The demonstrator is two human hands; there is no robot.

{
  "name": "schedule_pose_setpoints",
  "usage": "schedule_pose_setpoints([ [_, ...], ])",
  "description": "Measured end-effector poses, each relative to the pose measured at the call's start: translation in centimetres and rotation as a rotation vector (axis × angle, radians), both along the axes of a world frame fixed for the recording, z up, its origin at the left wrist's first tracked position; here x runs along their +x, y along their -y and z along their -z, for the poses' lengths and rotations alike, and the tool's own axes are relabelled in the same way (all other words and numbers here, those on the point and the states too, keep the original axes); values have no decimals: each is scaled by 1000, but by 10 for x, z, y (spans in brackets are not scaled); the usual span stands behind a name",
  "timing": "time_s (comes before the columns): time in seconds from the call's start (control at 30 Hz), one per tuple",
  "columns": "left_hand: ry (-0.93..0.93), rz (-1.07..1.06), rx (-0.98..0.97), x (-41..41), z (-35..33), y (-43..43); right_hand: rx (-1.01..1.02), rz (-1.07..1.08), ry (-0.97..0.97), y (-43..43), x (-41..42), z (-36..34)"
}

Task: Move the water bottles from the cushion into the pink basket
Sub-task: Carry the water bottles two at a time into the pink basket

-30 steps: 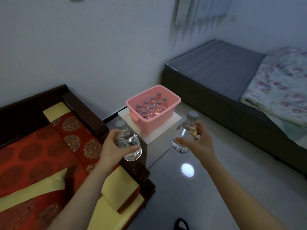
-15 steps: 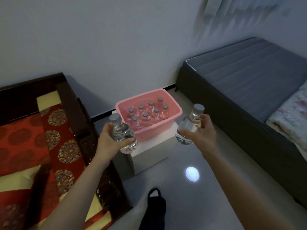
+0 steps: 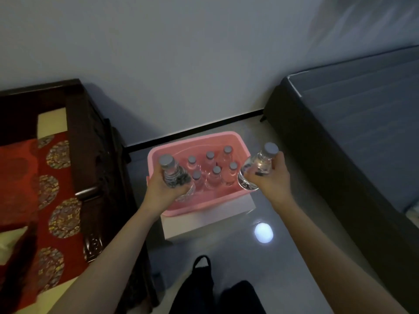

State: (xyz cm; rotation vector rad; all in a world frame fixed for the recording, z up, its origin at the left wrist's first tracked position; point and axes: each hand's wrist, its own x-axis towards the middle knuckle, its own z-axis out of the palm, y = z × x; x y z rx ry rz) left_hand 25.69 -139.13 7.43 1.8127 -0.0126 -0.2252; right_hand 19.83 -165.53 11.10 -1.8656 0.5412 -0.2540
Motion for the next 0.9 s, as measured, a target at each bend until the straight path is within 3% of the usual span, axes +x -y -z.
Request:
schedule_pose_setpoints([
  [0.33,-142,17,-40,24,48,45,10,-266,-228,25,61,88],
  [0.53,-221,25,10,27,80,68,-104,-495,-369,28,84,128],
  [0.63,-204,38,82,32,95,78,-159,-580,-432,35,98,141],
  [0.73,-186,0,272,37,105,83,-246,-663,-476,40,108,149],
  [0.9,-188,99,511,38,115,89,-570,-890,-461,45,114,161],
])
